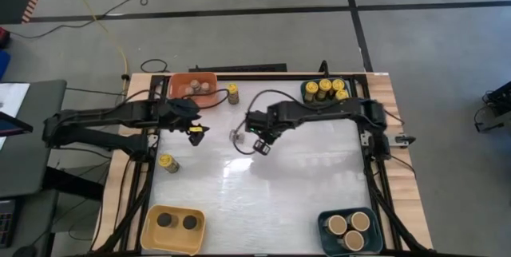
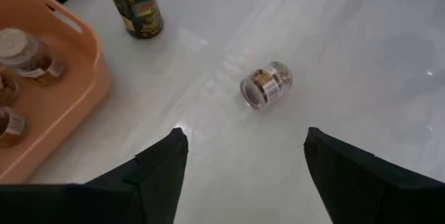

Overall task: Sort spices by type
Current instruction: Put the brown small seasoning bottle into the orange bin

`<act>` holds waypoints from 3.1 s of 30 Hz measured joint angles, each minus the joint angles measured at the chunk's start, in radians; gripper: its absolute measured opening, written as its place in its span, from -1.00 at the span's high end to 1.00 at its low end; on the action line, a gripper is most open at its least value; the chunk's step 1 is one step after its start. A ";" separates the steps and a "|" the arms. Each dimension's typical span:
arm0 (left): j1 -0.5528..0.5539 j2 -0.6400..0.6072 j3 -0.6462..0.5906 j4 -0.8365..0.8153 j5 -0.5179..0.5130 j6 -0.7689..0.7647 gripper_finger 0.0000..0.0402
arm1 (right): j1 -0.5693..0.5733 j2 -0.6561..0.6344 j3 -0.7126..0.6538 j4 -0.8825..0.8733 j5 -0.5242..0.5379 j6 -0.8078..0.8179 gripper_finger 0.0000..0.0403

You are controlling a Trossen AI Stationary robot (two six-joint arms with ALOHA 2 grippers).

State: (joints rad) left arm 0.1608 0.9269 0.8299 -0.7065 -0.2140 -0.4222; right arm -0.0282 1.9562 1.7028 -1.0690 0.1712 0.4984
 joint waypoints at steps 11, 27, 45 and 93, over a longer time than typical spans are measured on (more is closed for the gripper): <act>0.006 0.126 0.000 0.048 0.106 0.064 -0.89 | 0.031 -0.309 -0.404 0.208 -0.017 0.201 0.49; 0.019 0.660 0.365 0.102 0.103 0.618 -0.90 | 0.034 -0.418 -0.499 0.219 -0.012 0.155 0.49; 0.203 1.110 0.725 -0.068 0.063 0.993 -0.79 | 0.095 -0.419 -0.499 0.208 -0.012 0.145 0.49; 0.042 0.689 0.247 0.459 0.254 0.198 0.11 | 0.141 -0.455 -0.499 0.163 0.036 0.042 0.49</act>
State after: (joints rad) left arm 0.2026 1.6156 1.0767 -0.2480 0.0402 -0.2244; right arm 0.1125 1.5010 1.2039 -0.9058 0.2071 0.5407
